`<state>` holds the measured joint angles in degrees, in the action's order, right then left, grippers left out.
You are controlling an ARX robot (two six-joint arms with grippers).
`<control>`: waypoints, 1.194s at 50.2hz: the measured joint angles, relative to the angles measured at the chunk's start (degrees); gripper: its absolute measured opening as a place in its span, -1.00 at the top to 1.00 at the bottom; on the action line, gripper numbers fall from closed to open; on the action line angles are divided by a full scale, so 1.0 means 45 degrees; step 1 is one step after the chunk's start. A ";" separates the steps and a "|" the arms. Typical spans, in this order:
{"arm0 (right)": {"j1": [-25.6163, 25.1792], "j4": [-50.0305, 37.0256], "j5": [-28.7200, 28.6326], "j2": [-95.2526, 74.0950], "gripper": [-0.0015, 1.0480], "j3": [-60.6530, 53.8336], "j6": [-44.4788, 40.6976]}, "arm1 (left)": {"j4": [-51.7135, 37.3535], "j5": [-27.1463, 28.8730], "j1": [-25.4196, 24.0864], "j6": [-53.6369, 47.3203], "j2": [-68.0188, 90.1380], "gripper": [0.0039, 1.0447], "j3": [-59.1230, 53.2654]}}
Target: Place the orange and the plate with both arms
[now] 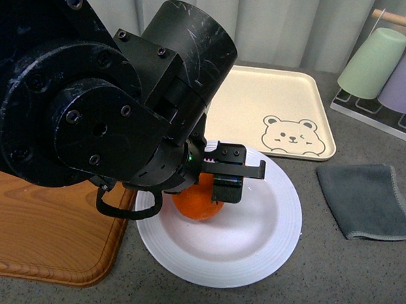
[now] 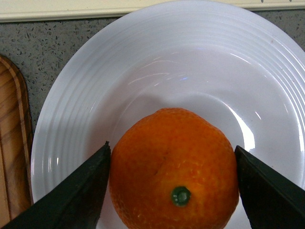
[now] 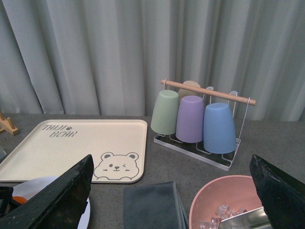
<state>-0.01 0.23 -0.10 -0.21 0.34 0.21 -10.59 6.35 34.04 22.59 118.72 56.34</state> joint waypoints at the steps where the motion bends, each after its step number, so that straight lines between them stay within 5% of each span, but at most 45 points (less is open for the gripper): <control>1: 0.0000 0.0000 0.0000 0.0000 -0.83 0.0000 0.0000 | -0.0019 0.0053 0.0000 -0.0015 -0.0005 -0.52 -0.0029; 7: 0.0000 0.0000 0.0000 0.0000 -0.83 0.0000 0.0000 | -0.0078 0.0146 -0.0112 -0.0015 -0.0248 -0.91 -0.0175; 27: 0.0000 0.0000 0.0000 0.0000 -0.83 0.0000 0.0000 | -0.0432 0.1472 -0.0967 -0.0311 -0.2710 -0.88 -0.1297; 41: 0.0000 0.0000 0.0000 0.0000 -0.83 0.0000 0.0000 | -0.1292 0.2948 -0.2657 -0.0797 -0.6693 -0.88 -0.4391; 58: 0.0000 0.0000 0.0005 0.0000 -0.83 0.0000 0.0000 | -0.1433 0.2968 -0.3468 -0.0777 -0.9078 -0.88 -0.6688; 60: 0.0000 0.0000 0.0005 0.0000 -0.83 0.0000 0.0000 | -0.3419 0.2594 -0.3575 -0.1418 -0.8762 -0.77 -0.7232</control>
<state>-0.01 0.23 -0.08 -0.21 0.34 0.21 -25.98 18.02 17.96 16.21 79.29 23.79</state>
